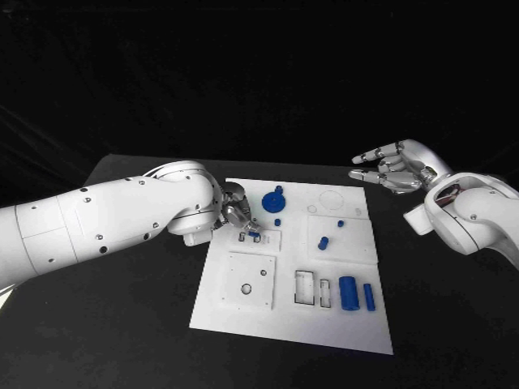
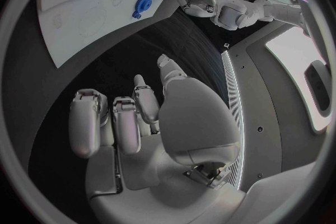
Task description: Assemble the parts on the task board
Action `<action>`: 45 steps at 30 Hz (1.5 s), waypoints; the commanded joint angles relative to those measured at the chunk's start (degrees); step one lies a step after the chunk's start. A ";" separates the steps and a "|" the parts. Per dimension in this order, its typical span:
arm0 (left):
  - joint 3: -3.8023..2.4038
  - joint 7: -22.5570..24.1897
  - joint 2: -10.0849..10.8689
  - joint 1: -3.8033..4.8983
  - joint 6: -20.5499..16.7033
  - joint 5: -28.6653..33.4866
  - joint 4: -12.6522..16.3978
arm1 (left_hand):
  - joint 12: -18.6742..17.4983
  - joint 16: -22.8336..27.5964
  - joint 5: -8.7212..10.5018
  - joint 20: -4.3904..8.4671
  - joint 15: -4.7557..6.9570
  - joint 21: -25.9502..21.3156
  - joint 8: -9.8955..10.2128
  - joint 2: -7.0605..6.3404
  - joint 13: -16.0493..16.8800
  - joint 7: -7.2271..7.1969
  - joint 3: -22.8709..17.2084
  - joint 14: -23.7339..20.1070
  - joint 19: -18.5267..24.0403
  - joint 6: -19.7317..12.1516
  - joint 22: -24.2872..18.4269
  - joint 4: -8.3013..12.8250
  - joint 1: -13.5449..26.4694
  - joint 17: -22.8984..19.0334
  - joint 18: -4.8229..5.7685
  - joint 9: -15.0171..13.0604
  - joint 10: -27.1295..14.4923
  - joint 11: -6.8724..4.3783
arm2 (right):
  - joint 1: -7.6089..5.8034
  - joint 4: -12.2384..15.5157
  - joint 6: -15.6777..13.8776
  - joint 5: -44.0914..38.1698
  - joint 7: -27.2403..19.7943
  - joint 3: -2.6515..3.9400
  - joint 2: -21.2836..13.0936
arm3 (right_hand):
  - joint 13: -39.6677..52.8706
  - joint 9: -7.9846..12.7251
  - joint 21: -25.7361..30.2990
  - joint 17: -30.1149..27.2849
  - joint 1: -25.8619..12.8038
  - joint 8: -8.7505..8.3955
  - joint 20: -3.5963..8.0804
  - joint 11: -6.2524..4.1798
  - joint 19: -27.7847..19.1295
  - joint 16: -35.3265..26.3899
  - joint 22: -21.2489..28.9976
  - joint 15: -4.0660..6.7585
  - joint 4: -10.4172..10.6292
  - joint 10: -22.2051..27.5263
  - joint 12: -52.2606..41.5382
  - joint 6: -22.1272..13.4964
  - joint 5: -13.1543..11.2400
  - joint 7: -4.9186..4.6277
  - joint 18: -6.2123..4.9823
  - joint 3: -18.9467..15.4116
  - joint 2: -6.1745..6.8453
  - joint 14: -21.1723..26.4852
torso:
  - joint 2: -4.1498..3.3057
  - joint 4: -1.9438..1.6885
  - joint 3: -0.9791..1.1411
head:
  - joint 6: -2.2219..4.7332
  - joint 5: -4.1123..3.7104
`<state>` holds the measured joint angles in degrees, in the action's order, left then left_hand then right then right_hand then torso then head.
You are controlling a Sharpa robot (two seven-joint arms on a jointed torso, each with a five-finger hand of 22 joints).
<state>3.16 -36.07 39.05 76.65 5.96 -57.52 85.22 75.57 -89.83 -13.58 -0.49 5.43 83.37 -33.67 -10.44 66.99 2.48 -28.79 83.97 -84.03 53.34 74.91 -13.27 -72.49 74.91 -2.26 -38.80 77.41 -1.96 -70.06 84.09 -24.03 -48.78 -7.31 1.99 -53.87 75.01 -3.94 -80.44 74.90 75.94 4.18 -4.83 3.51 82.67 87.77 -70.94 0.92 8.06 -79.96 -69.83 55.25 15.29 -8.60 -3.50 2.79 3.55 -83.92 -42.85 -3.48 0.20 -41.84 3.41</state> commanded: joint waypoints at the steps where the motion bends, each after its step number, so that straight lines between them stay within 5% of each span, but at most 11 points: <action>1: 0.00 0.90 0.22 -0.51 -4.18 -4.48 0.84 | 0.25 -0.17 -0.30 -0.23 -0.03 0.16 -0.30 -0.30 0.11 -0.14 -10.40 6.03 -3.78 0.46 8.08 10.05 -0.05 15.09 0.41 -0.04 0.41 0.02 | 0.03 0.13 0.31 0.02 -0.20 0.01 -0.03 | 1.59 -0.09 0.21 11.98 -0.02 0.36 0.03 -0.14 -0.23 -0.19 0.09 0.11 0.03 0.14 0.24 0.01 0.32 0.14 -0.39 -0.45 -0.53 -5.28 | 0.03 -0.08 -0.09 | 0.00 0.00; 18: 0.18 -0.45 -1.21 -1.74 -1.89 -7.27 -0.39 | 0.24 -0.17 -0.29 -0.20 -0.01 0.12 -0.31 -0.29 0.08 -0.15 -10.79 6.03 -3.77 0.56 8.04 10.07 0.15 15.09 0.39 -0.07 0.46 0.00 | 0.03 0.22 0.25 0.04 -0.27 0.01 -0.04 | 1.52 -0.09 0.27 11.91 -0.07 0.36 0.03 -0.14 -0.27 -0.24 0.20 0.11 0.06 0.19 0.33 0.01 0.31 0.14 -0.41 -0.50 -0.51 -5.27 | -0.12 0.09 0.00 | -0.41 0.06; 45: 0.16 -1.07 -2.39 -1.86 4.22 -6.95 -1.16 | 0.34 -0.17 -0.24 -0.19 -0.01 0.19 -0.30 -0.36 0.25 -0.16 -10.96 6.03 -3.80 0.56 8.13 10.06 0.38 15.09 0.42 -0.09 0.57 0.01 | 0.03 0.10 -0.27 0.25 -0.75 0.01 0.20 | -0.56 -0.08 1.89 9.82 -0.18 0.31 0.01 -0.13 -1.50 -1.96 3.06 0.11 0.10 1.92 3.49 -0.09 0.31 0.12 -0.97 -0.81 -0.43 -4.68 | -0.11 0.03 -0.01 | -0.85 -0.25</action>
<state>3.18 -36.77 36.81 74.95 7.58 -64.38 83.99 75.56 -89.83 -13.68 -0.49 5.42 83.37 -33.82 -10.94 67.14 2.48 -30.13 83.97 -84.03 53.75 74.90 -12.57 -71.98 74.94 -2.26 -38.86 77.40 -1.94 -70.06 84.16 -24.16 -48.57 -7.47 1.99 -53.74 74.69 -3.93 -78.81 74.92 75.94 4.18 -4.83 3.39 81.40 86.07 -68.27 0.92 8.22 -78.39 -66.87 55.25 15.29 -8.60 -3.51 2.29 3.55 -83.92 -42.93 -3.46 0.20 -42.61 3.19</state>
